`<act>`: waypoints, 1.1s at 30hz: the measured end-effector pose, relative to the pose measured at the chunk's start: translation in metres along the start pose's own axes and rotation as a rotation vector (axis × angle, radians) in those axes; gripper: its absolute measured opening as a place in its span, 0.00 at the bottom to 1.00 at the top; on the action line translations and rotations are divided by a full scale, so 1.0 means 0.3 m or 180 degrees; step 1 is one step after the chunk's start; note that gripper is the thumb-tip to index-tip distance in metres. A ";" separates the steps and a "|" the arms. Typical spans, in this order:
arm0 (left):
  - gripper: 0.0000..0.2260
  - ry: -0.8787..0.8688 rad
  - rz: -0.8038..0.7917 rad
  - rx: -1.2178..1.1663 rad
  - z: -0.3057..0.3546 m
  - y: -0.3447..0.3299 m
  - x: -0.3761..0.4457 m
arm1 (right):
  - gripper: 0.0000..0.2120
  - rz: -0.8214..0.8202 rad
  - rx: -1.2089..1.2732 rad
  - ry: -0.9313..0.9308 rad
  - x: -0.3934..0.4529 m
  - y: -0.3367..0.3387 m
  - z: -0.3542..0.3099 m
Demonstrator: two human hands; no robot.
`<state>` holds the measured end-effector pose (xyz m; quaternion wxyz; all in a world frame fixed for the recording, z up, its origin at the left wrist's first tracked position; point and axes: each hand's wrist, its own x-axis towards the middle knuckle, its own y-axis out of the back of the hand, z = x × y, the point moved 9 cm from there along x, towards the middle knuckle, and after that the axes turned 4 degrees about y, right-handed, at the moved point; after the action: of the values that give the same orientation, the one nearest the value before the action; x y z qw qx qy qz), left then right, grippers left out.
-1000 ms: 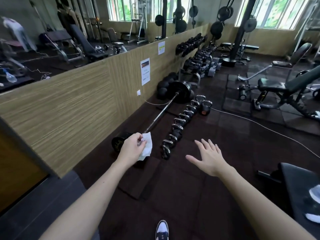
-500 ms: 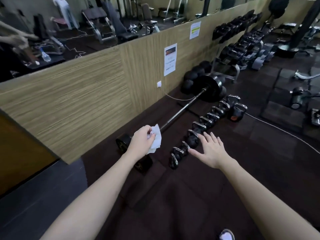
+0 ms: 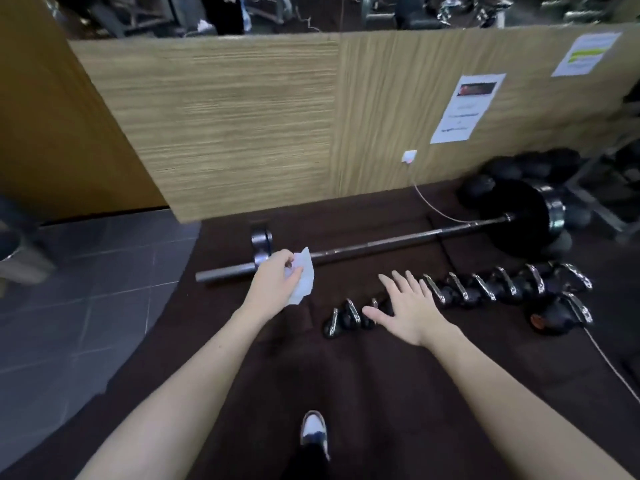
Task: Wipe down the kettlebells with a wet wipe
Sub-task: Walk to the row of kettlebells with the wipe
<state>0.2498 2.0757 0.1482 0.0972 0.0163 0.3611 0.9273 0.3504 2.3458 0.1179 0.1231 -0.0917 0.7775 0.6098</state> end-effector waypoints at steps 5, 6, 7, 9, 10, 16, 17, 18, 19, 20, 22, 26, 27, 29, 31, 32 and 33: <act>0.09 0.0316 0.0177 0.0063 0.027 -0.146 0.068 | 0.47 -0.0058 -0.0032 0.0274 0.133 0.014 0.167; 0.10 0.0348 0.0214 0.0062 0.035 -0.170 0.083 | 0.48 -0.0047 -0.0040 0.0354 0.156 0.010 0.191; 0.10 0.0400 0.0237 0.0073 0.045 -0.196 0.096 | 0.49 -0.0088 -0.0048 0.0422 0.178 0.005 0.213; 0.11 0.0564 0.0326 0.0092 0.068 -0.247 0.113 | 0.52 -0.0270 -0.0069 0.0586 0.218 -0.016 0.268; 0.10 0.0636 0.0358 0.0101 0.072 -0.271 0.118 | 0.53 -0.0348 -0.0063 0.0672 0.230 -0.041 0.288; 0.06 0.0819 0.0614 0.0210 -0.029 -0.523 0.220 | 0.48 -0.0659 0.0030 0.1163 0.461 -0.293 0.459; 0.07 0.0840 0.0650 0.0261 -0.063 -0.565 0.226 | 0.49 -0.0702 0.0088 0.1210 0.489 -0.359 0.481; 0.07 0.0901 0.0668 0.0252 -0.105 -0.617 0.228 | 0.50 -0.0816 0.0183 0.1242 0.519 -0.429 0.505; 0.08 0.0944 0.0682 0.0277 -0.155 -0.676 0.232 | 0.50 -0.0907 0.0283 0.1254 0.553 -0.510 0.531; 0.08 0.0950 0.0687 0.0289 -0.187 -0.725 0.233 | 0.51 -0.0916 0.0381 0.1231 0.574 -0.566 0.554; 0.06 0.0968 0.0596 0.0308 -0.317 -0.894 0.246 | 0.51 -0.1002 0.0688 0.1123 0.644 -0.745 0.613; 0.05 0.0816 0.0452 0.0470 -0.536 -1.140 0.288 | 0.44 -0.1142 0.1634 0.0559 0.756 -1.067 0.695; 0.05 0.0783 0.0418 0.0523 -0.599 -1.193 0.305 | 0.43 -0.1185 0.1885 0.0339 0.790 -1.166 0.717; 0.06 0.0692 0.0367 0.0621 -0.738 -1.304 0.344 | 0.41 -0.1211 0.2119 0.0014 0.856 -1.385 0.743; 0.06 0.0632 0.0334 0.0680 -0.891 -1.420 0.385 | 0.40 -0.1236 0.2222 -0.0175 0.931 -1.614 0.750; 0.06 0.0617 0.0341 0.0660 -0.940 -1.455 0.405 | 0.40 -0.1251 0.2256 -0.0249 0.963 -1.683 0.749; 0.06 0.0607 0.0323 0.0697 -0.998 -1.500 0.419 | 0.40 -0.1239 0.2307 -0.0284 0.999 -1.759 0.741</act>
<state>0.1724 2.2244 -0.3806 0.0131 -0.0432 0.4664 0.8834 0.2371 2.4375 -0.5118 0.2940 -0.1612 0.9040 0.2652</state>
